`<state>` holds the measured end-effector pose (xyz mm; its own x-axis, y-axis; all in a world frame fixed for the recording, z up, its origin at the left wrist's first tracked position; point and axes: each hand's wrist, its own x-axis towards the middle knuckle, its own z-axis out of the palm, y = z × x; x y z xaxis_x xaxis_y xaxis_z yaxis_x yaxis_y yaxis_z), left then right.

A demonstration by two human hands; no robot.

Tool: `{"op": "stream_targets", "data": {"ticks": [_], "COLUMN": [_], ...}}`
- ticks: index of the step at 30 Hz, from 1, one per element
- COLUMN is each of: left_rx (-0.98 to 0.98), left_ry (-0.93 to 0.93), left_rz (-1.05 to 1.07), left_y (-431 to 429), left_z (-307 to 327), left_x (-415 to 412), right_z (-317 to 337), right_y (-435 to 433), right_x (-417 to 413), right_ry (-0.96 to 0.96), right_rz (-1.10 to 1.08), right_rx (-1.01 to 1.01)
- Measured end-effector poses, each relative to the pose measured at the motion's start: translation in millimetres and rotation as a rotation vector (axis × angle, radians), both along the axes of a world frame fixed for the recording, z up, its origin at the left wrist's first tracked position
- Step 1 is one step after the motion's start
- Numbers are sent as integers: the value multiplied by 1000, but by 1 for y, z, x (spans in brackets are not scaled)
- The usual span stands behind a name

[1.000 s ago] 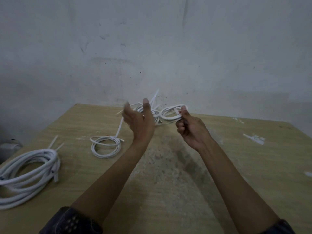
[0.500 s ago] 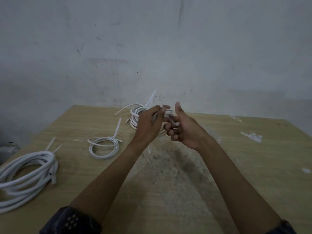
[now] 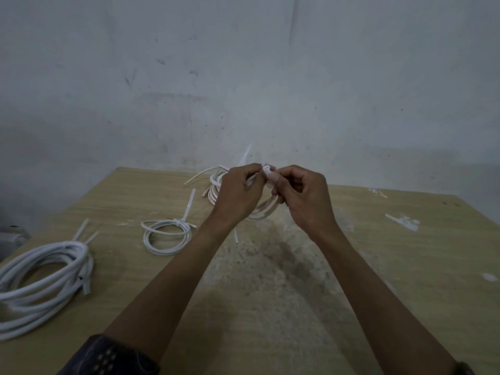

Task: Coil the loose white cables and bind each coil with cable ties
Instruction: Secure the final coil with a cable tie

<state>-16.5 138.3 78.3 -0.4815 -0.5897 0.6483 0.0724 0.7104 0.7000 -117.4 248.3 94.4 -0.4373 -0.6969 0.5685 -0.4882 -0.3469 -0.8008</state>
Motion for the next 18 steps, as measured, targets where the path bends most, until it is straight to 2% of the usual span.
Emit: {"op": "stream_targets", "data": {"ticks": [5,9,18], "left_rx": [-170,-211,-225], "left_ry": [-51,-65,-77], "left_rz": [81,114,128], "left_y": [4,4,7], "left_z": [-1,-2,2], "left_x": [-3,-4,-2], "right_z": [-4,-4,-4], "right_y": [-2,-2,-3], "right_x": [-7,-11,-9], "right_ry": [-74,-165,-202], "right_rz": [37,13,39], "right_rx": [28,-8,-62]}}
